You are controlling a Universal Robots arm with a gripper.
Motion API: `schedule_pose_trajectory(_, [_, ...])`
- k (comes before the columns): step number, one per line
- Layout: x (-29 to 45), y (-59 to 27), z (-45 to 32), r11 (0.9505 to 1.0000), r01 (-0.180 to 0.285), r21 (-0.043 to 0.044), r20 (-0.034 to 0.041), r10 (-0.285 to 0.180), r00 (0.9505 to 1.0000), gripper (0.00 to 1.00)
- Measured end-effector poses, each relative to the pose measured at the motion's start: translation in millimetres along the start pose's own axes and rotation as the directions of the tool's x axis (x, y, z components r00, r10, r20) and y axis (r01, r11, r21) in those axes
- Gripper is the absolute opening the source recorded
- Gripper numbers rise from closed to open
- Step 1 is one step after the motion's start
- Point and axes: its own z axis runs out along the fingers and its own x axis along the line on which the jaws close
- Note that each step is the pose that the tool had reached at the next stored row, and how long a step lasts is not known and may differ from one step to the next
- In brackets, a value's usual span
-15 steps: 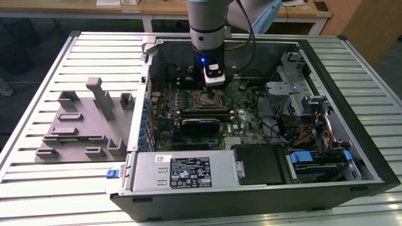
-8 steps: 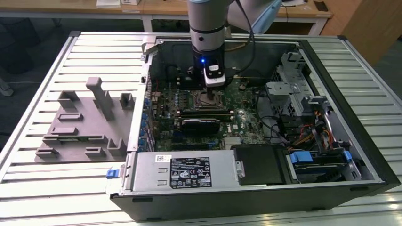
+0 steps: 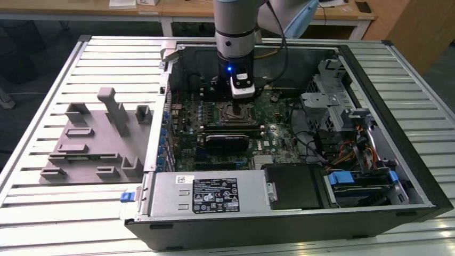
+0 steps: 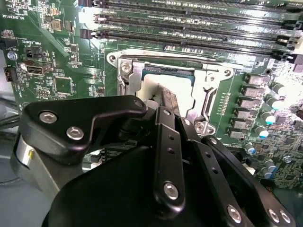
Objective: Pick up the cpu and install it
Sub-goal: 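Install the first cpu locking lever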
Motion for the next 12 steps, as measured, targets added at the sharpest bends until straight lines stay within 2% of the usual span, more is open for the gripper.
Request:
schedule_pose_trajectory(4, [-0.2, 0.0, -2.0, 1.0000, 0.000, 0.0001, 0.0001, 0.000, 1.0000, 0.11])
schedule_pose_trajectory(12, [-2.1, -0.1, -20.5, 1.0000, 0.000, 0.0001, 0.0001, 0.000, 1.0000, 0.11])
